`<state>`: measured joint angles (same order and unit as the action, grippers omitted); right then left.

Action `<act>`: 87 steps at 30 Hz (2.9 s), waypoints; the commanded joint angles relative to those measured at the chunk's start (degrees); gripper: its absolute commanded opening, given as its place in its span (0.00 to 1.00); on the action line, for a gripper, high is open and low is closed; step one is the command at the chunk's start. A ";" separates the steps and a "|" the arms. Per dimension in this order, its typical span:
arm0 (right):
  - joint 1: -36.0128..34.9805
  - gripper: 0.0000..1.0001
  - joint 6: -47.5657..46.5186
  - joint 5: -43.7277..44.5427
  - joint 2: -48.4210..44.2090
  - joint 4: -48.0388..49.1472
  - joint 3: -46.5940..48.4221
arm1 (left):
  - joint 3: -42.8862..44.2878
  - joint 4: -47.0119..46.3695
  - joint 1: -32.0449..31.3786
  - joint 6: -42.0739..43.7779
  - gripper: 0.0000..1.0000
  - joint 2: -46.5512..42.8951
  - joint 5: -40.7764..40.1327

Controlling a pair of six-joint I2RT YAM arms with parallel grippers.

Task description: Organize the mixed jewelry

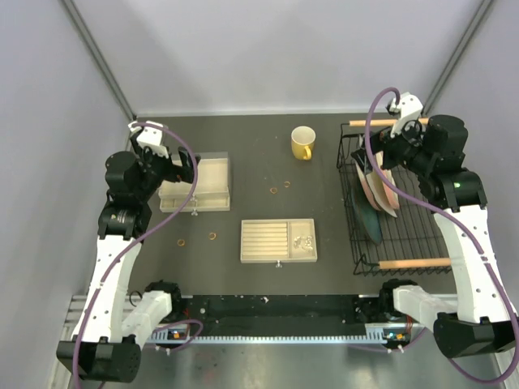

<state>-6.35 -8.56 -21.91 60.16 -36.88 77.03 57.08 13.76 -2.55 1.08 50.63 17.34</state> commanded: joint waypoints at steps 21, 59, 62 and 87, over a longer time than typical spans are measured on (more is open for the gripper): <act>-1.21 0.99 -1.81 -1.82 0.31 0.06 -2.76 | -7.32 15.76 0.09 21.92 0.99 -0.18 4.73; -1.12 0.99 -5.15 -5.33 -0.48 3.22 -15.51 | -16.21 31.86 2.11 47.34 0.60 15.28 -2.66; -1.21 0.99 -5.07 -5.07 -0.57 3.40 -15.77 | -17.26 31.24 2.19 47.70 0.56 16.16 -3.28; -1.38 0.98 -5.07 -3.93 -0.66 3.57 -16.13 | -19.99 26.32 2.11 47.52 0.46 21.26 -5.04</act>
<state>-7.03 -13.04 -25.54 60.77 -35.16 60.73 37.67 41.71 -0.73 48.16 71.46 12.38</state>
